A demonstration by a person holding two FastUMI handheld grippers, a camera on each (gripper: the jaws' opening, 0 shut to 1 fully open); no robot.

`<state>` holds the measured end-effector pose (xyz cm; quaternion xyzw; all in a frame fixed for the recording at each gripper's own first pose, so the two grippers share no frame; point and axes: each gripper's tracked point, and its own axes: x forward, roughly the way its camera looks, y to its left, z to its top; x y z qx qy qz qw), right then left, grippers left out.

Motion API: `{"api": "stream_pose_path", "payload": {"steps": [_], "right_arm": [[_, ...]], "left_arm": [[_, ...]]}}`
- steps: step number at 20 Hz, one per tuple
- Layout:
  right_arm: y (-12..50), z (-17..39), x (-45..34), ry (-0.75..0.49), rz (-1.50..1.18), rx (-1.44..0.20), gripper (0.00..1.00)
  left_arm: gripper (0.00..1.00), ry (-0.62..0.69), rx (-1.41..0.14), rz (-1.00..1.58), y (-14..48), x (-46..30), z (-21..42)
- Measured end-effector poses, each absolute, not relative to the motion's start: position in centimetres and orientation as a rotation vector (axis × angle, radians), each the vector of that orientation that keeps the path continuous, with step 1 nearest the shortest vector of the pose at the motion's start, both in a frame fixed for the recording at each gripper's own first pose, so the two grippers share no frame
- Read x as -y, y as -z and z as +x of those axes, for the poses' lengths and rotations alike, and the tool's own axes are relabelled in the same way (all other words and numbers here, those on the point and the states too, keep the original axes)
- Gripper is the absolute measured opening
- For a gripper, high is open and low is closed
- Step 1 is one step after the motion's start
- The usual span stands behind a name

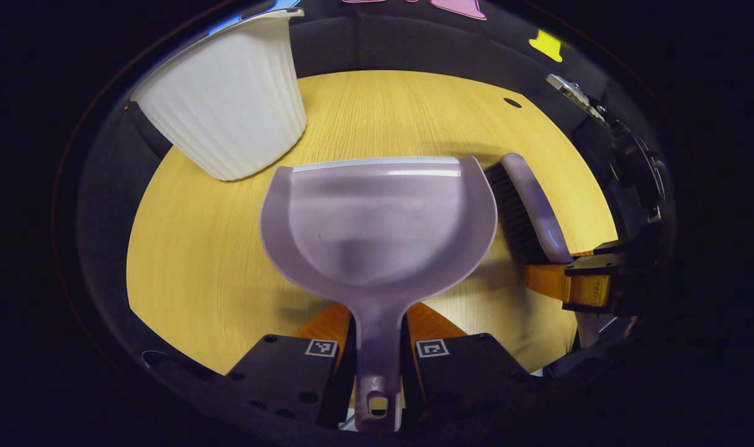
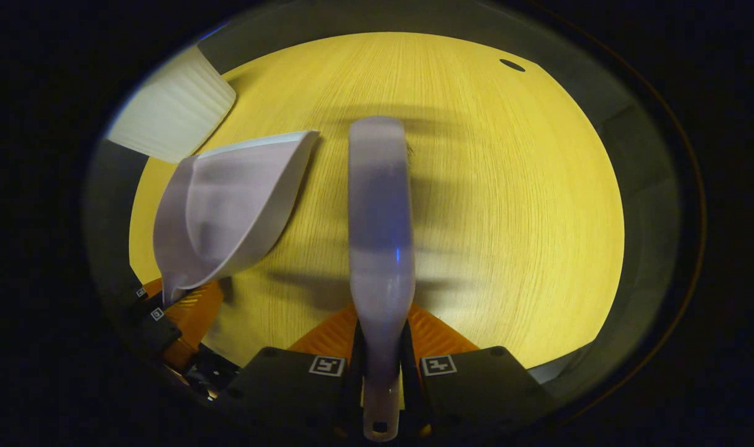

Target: Pick up the small broom and dustpan from the desktop, sweep the trash into the dustpan with the broom, and then empty the trash into the garbage bin.

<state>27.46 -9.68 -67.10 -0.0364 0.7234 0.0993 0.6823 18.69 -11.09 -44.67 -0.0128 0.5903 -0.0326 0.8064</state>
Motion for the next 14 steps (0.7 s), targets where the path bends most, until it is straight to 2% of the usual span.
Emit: {"api": "stream_pose_path", "payload": {"steps": [3,4,6,7,8,9,10,11,12,13,14], "right_arm": [[66.3,27.6,10.0,-0.212,-0.090,-1.627,0.34],[66.2,27.5,10.2,-0.213,-0.093,-1.630,0.42],[66.9,27.4,10.1,-0.212,-0.088,-1.624,0.52],[66.5,27.5,10.1,-0.217,-0.080,-1.618,0.60],[66.5,27.4,10.0,-0.221,-0.074,-1.612,0.69],[66.1,27.3,10.0,-0.227,-0.065,-1.605,0.72],[65.4,27.3,10.0,-0.233,-0.056,-1.588,0.76],[64.4,27.3,10.3,-0.237,-0.051,-1.562,0.92],[63.3,27.6,10.6,-0.239,-0.051,-1.522,0.96],[62.1,28.0,11.0,-0.239,-0.059,-1.478,0.93],[60.6,28.4,11.5,-0.244,-0.072,-1.425,0.99]], "left_arm": [[0.31,0.066,-1.252,0.012,44.5,10.9,19.0],[0.31,0.063,-1.242,0.028,44.3,10.8,19.2],[0.43,0.075,-1.227,0.053,44.0,10.8,19.4],[0.57,0.082,-1.223,0.055,43.8,10.9,19.4],[0.59,0.082,-1.217,0.052,43.6,11.1,19.3],[0.64,0.079,-1.205,0.047,43.1,11.1,19.2],[0.66,0.080,-1.181,0.041,42.5,11.1,19.4],[0.67,0.083,-1.149,0.033,41.8,11.2,19.2],[0.67,0.086,-1.105,0.025,40.6,11.2,19.1],[0.67,0.090,-1.060,0.015,39.2,11.2,18.9],[0.67,0.096,-1.007,0.004,37.3,11.3,18.8]]}}
